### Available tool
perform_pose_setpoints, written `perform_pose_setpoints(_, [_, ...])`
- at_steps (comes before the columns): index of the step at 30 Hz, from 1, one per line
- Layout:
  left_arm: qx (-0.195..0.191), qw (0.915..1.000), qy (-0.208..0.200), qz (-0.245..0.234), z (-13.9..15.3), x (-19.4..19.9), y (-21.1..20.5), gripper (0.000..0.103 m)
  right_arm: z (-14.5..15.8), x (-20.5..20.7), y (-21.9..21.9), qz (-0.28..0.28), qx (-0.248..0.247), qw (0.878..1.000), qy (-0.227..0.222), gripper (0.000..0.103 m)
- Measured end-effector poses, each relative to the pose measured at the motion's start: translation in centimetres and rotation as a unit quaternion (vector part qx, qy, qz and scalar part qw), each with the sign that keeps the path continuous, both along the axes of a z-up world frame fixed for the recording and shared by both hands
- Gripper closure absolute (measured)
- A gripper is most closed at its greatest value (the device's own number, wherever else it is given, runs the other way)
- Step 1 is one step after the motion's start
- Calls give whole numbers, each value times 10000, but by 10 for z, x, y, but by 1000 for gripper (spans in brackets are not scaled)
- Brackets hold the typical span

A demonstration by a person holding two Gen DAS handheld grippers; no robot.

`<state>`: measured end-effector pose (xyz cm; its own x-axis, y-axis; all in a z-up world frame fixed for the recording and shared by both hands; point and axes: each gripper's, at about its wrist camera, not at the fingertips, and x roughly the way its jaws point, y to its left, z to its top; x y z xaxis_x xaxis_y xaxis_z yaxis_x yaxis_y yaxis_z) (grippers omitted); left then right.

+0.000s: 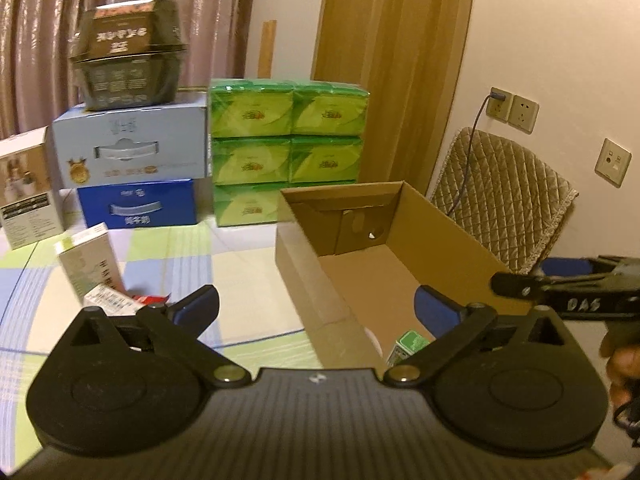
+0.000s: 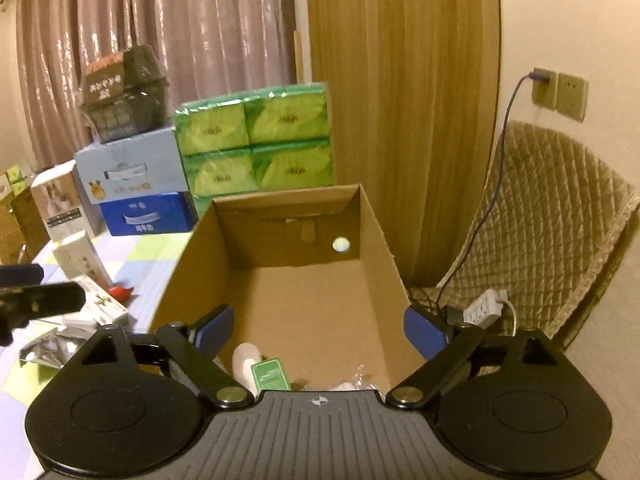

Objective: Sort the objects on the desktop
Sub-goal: 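Open the right tool to drop the wrapped package into the cardboard box, then withdraw both open tools from the cardboard box back over the table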

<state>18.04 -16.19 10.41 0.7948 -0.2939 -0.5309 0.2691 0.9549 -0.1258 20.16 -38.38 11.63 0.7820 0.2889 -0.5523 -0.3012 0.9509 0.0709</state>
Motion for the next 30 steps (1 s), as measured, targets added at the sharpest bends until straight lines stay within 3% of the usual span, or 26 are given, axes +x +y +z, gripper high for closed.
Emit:
perform_pose_setpoints(14, [80, 9992, -114, 382, 14, -69, 62, 1, 22, -67, 41, 351, 219, 9991, 8, 2])
perform_pose_setpoints(30, [282, 9930, 62, 1147, -5, -143, 152, 1, 21, -120, 117, 1209, 341, 9919, 168, 2])
